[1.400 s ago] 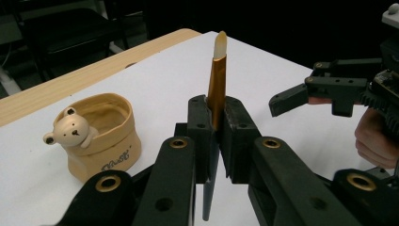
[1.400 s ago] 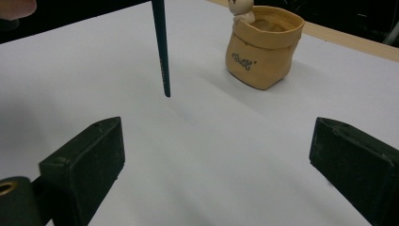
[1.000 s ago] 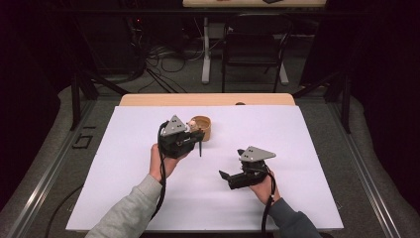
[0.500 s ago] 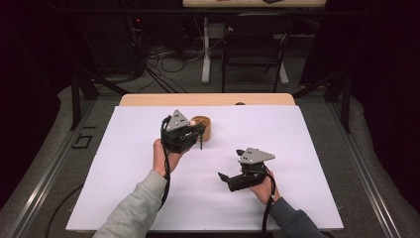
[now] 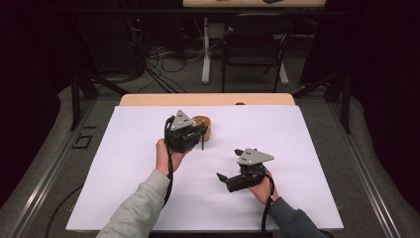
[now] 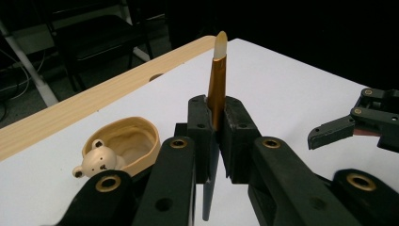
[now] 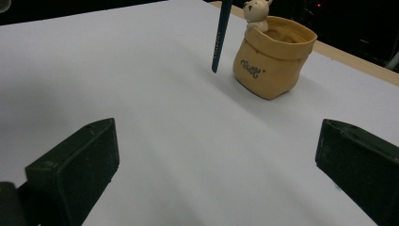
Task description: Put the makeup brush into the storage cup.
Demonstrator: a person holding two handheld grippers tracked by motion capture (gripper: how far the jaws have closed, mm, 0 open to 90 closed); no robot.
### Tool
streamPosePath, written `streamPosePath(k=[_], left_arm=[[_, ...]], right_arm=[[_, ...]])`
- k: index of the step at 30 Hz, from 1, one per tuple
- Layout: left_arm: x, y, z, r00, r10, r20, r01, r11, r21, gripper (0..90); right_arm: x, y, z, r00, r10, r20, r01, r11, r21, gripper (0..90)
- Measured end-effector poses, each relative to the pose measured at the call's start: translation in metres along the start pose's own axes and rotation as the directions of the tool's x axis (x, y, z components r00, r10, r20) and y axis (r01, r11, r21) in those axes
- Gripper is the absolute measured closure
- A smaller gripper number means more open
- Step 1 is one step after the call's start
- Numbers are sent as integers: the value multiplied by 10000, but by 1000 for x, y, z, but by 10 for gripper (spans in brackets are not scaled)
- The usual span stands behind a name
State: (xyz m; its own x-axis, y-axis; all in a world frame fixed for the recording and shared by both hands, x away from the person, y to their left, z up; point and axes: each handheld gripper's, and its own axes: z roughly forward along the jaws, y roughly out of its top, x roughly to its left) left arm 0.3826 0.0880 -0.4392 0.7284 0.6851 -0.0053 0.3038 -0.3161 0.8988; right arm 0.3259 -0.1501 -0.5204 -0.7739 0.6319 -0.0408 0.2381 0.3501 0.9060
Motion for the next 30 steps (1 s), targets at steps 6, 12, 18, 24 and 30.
streamPosePath(k=[6,12,18,24,30], left_arm=[[5,5,4,10000,32,-17,-32,10000,-6,836],[9,12,7,10000,30,-59,-30,10000,-19,836],[14,20,6,9999,32,-157,-33,9999,-118,836],[23,26,7,9997,-8,-234,4,9999,-166,836],[31,33,10,9996,79,-272,-81,10000,-48,836]], right_arm=[[-2,0,1,9999,-25,98,25,10000,10,0],[-1,0,1,10000,-84,52,84,10000,-12,0],[0,0,1,9999,-117,26,117,9999,21,0],[-2,-1,1,10000,-85,30,85,10000,9,0],[-3,0,1,10000,10,-33,-11,10000,-93,0]])
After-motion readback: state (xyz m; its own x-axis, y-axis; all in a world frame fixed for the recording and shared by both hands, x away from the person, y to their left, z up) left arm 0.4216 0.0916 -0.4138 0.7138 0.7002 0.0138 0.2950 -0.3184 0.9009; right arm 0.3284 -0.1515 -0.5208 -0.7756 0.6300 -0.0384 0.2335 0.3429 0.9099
